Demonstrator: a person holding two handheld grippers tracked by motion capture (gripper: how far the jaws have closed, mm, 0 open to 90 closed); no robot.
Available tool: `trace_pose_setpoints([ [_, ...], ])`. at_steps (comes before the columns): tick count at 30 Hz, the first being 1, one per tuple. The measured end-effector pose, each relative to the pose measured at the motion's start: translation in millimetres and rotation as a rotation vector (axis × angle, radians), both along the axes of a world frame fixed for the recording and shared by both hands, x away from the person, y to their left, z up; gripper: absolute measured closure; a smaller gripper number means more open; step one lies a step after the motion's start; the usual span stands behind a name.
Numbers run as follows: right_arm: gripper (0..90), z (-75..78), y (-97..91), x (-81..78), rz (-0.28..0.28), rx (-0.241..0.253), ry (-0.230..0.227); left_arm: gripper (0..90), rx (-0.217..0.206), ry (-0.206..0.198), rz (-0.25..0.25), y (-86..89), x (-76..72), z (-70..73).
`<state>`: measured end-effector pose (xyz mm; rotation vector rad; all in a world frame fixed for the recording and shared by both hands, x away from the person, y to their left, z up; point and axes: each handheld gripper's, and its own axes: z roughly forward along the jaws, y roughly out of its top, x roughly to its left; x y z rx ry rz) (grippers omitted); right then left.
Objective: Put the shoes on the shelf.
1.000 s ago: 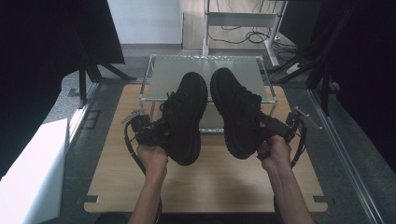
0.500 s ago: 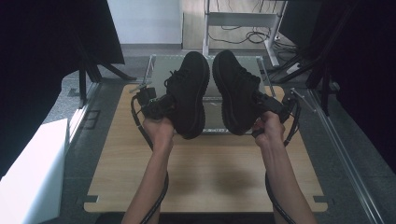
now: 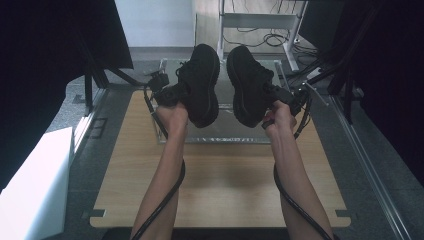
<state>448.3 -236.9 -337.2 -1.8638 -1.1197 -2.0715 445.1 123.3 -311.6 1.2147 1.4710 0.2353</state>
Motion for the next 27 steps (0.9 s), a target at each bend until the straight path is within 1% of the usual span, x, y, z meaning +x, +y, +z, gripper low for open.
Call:
trace_pose_setpoints([
  [5, 73.6, 0.9, 1.7, 13.2, -0.021, 0.004, 0.009, 81.9, 0.030, 0.019, 0.021, -4.3, 15.8, 3.2],
  [7, 73.6, 0.5, 3.2, 17.9, -0.025, 0.007, 0.020, 81.9, 0.043, 0.029, 0.020, -7.3, 22.1, 4.3],
  [11, 73.6, -1.4, 7.5, 27.6, -0.030, 0.007, 0.034, 81.8, 0.081, 0.047, 0.030, -12.4, 33.6, 7.3],
  [15, 73.6, -3.1, 10.6, 38.0, -0.045, -0.014, 0.054, 81.7, 0.121, 0.056, 0.046, -14.4, 43.4, 11.3],
  [17, 73.6, -2.9, 11.9, 42.0, -0.047, -0.014, 0.052, 81.7, 0.141, 0.066, 0.052, -15.9, 47.2, 12.6],
  [20, 73.6, 0.1, 15.2, 47.3, -0.055, -0.048, 0.060, 81.4, 0.157, 0.079, 0.061, -18.3, 52.8, 14.4],
  [22, 73.5, 1.8, 17.5, 50.3, -0.060, -0.067, 0.059, 81.0, 0.166, 0.084, 0.063, -19.9, 54.8, 15.8],
  [24, 73.2, 3.5, 20.1, 52.2, -0.072, -0.092, 0.061, 80.2, 0.186, 0.092, 0.057, -22.6, 56.6, 16.4],
  [25, 73.0, 3.9, 20.9, 52.8, -0.076, -0.105, 0.067, 79.7, 0.190, 0.095, 0.057, -23.2, 56.9, 16.6],
  [27, 72.4, 4.2, 22.4, 54.0, -0.081, -0.118, 0.070, 79.1, 0.201, 0.100, 0.059, -24.6, 57.8, 17.3],
])
